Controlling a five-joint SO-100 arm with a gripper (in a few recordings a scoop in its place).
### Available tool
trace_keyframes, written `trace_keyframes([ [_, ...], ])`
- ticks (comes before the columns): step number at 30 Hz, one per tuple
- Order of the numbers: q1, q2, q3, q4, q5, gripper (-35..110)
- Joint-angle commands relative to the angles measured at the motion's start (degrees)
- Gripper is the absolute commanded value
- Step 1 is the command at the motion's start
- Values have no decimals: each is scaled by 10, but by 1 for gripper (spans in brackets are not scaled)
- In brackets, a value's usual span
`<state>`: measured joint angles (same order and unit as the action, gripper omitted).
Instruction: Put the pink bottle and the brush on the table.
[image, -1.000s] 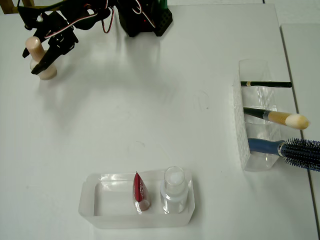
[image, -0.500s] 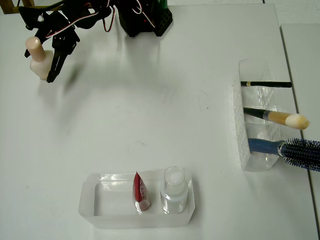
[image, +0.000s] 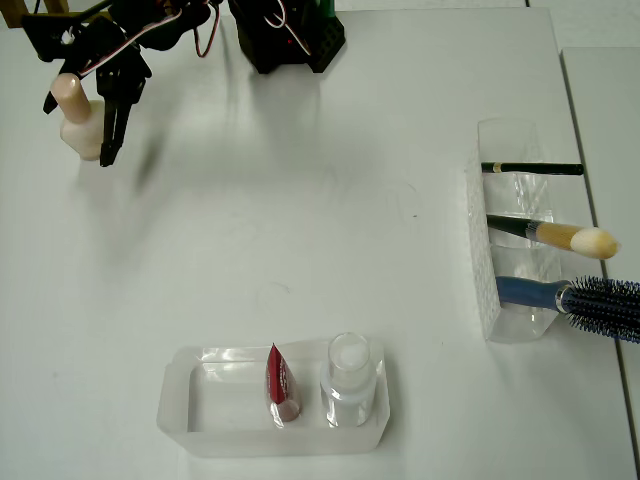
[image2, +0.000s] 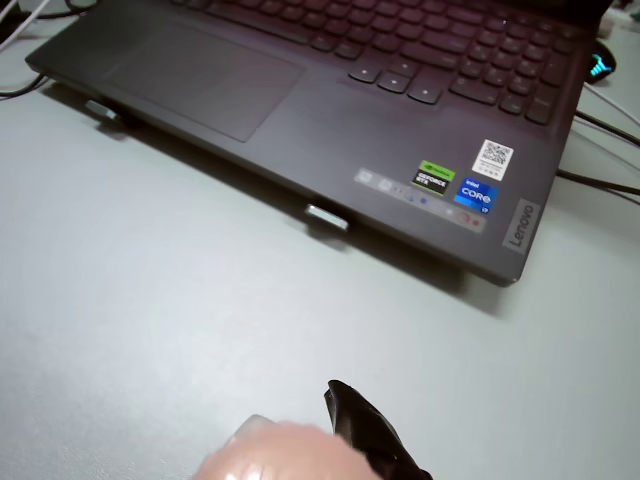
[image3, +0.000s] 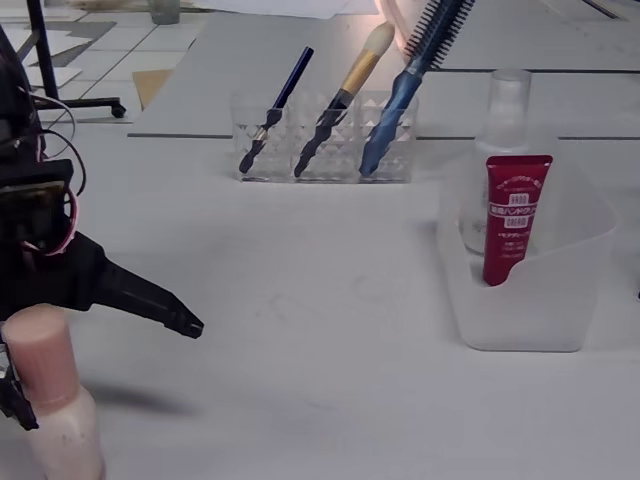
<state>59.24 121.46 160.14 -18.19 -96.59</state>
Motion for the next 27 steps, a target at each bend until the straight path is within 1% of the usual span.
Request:
trace_keyframes([
  [1, -2, 44, -42, 48, -10, 63],
  [6, -3, 88, -68, 121, -14, 64],
  [11, -4, 118, -139, 254, -17, 64],
  [17, -4, 157, -148, 306, -25, 65],
  [19, -4, 162, -164, 338, -28, 65],
  [21, -4, 162, -196, 389, -30, 65],
  [24, -9, 162, -272, 502, -31, 64],
  [27, -11, 163, -323, 573, -31, 64],
])
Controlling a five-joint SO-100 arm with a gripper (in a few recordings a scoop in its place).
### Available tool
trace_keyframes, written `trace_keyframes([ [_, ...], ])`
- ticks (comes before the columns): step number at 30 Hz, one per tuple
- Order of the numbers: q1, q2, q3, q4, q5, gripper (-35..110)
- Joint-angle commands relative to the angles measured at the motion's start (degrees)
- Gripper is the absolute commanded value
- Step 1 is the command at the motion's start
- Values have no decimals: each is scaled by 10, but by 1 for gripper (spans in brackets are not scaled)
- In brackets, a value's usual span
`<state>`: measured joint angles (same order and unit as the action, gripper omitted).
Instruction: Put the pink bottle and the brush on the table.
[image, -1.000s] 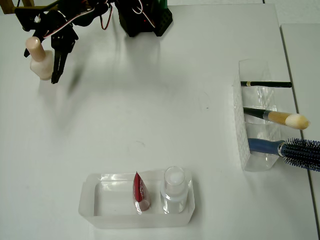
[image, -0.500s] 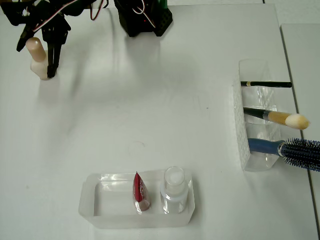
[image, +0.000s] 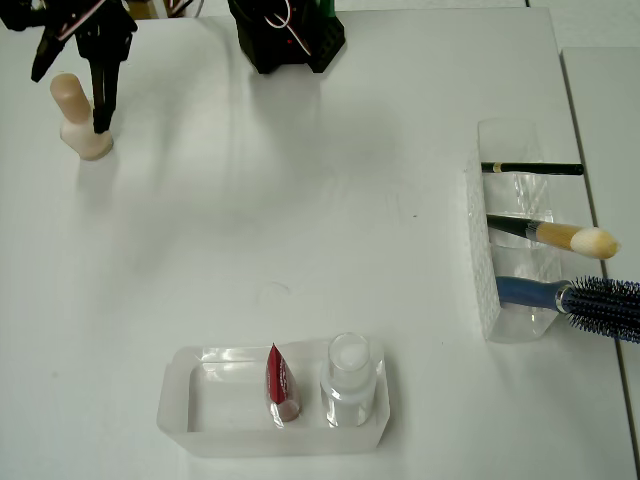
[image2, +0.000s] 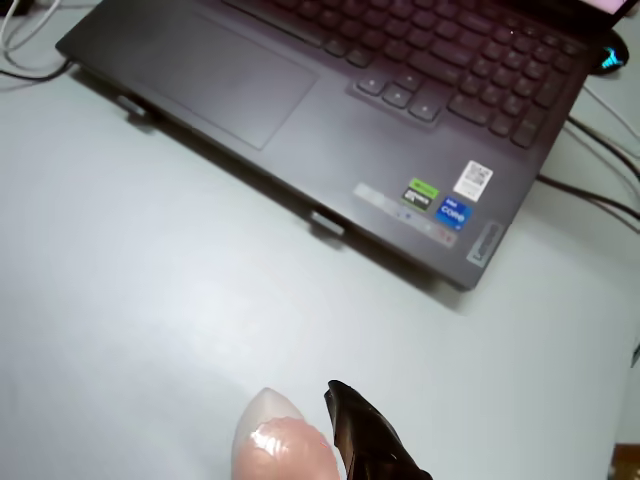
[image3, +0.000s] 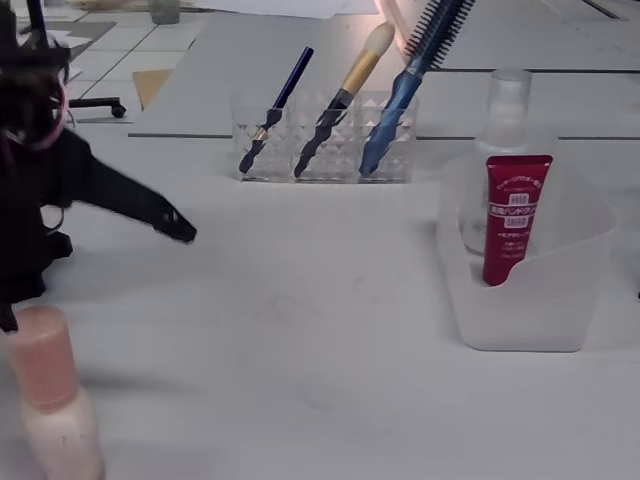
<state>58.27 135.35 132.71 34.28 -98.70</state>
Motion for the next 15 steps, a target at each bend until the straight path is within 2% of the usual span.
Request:
trace_keyframes([
  [1, -1, 25, -62, 70, -10, 64],
  [6, -8, 27, -109, 144, -10, 71],
  [15, -84, 35, -146, 179, 2, 64],
])
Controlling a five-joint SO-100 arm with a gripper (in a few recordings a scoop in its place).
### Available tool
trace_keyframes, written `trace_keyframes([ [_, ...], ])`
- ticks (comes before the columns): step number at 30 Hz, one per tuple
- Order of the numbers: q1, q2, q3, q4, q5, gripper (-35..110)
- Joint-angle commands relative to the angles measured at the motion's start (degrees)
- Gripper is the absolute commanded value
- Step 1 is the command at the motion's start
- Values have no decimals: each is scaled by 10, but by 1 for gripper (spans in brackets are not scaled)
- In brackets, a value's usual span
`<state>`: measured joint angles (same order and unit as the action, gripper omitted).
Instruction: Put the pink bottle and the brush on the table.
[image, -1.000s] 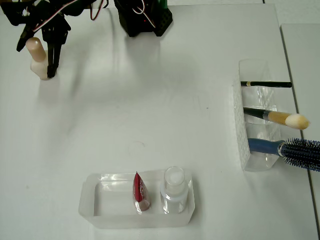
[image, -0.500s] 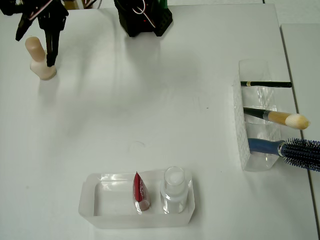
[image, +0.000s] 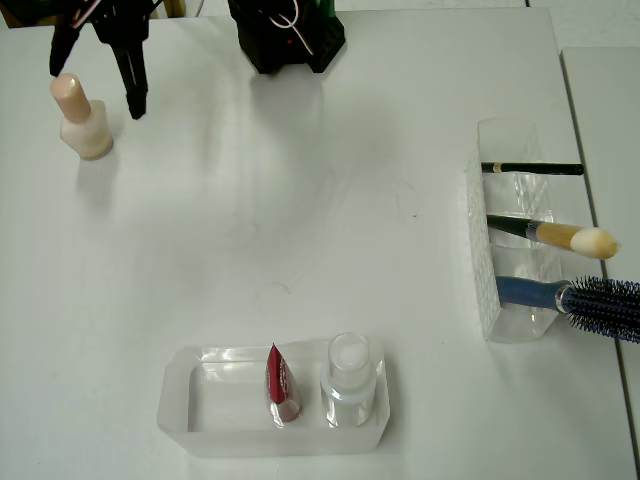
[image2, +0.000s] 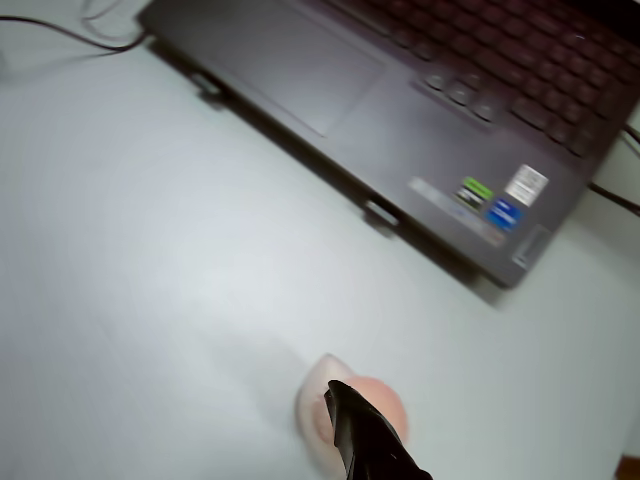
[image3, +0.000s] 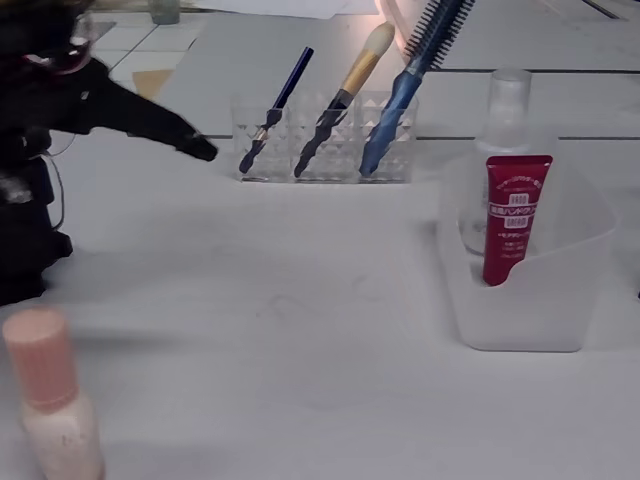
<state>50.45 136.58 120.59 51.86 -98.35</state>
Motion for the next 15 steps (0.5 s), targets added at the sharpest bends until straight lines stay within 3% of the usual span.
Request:
trace_keyframes([
  [1, -17, 25, -26, 6, -2, 63],
  [10, -125, 43, -47, 40, -5, 47],
  [15, -182, 72, -47, 91, -6, 48],
])
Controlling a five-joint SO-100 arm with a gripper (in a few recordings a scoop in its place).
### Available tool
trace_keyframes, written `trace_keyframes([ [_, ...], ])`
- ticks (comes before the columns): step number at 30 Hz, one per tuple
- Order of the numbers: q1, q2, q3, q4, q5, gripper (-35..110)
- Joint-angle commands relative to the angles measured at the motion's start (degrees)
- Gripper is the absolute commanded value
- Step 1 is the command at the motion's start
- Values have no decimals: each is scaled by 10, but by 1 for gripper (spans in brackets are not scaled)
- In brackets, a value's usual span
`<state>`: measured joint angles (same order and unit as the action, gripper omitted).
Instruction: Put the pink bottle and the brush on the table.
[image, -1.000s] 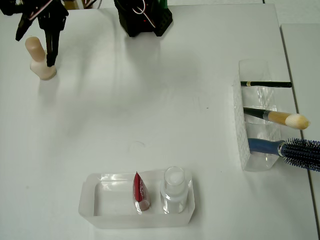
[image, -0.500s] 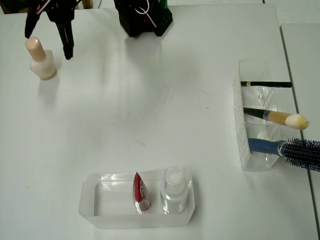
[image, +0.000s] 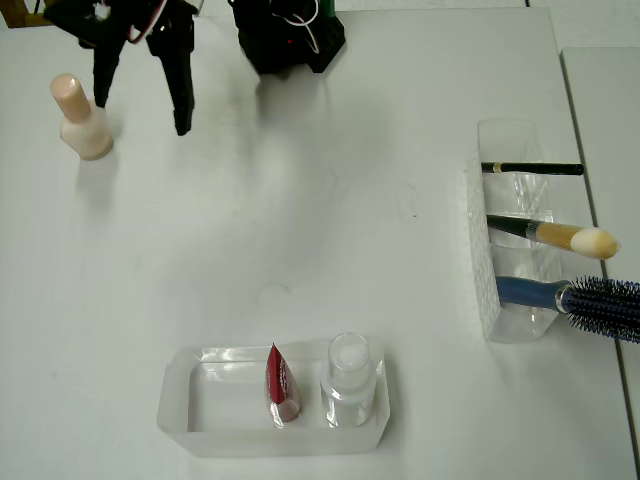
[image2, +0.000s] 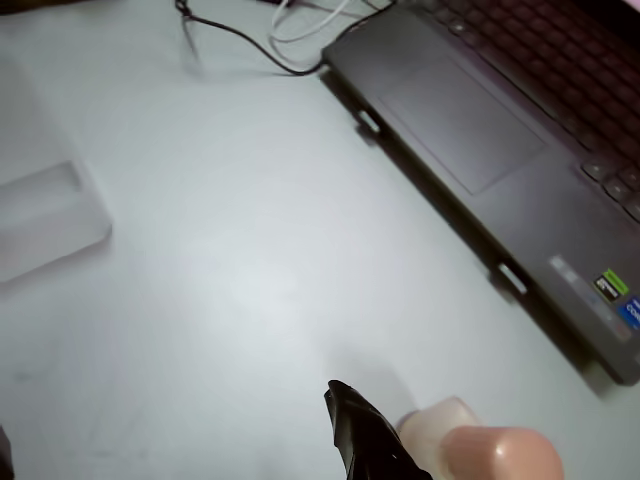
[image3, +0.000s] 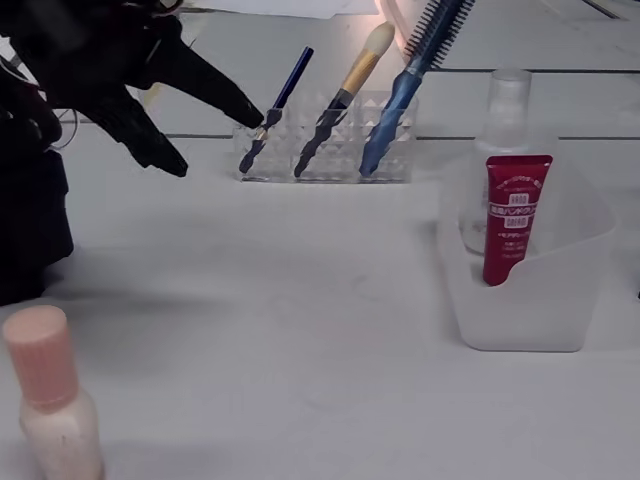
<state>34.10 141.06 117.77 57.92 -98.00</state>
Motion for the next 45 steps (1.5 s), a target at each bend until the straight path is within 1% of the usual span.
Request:
trace_keyframes([
  [1, -33, 38, -19, 54, -10, 49],
  [3, -65, 47, -17, 69, -6, 49],
  [8, -178, 11, 4, -18, -1, 49],
  [13, -285, -6, 8, -57, 11, 48],
  [15, -334, -20, 14, -89, 17, 47],
  [20, -422, -49, 21, -143, 26, 45],
  [35, -552, -211, 29, -374, 26, 40],
  [45, -630, -297, -6, -425, 27, 40],
])
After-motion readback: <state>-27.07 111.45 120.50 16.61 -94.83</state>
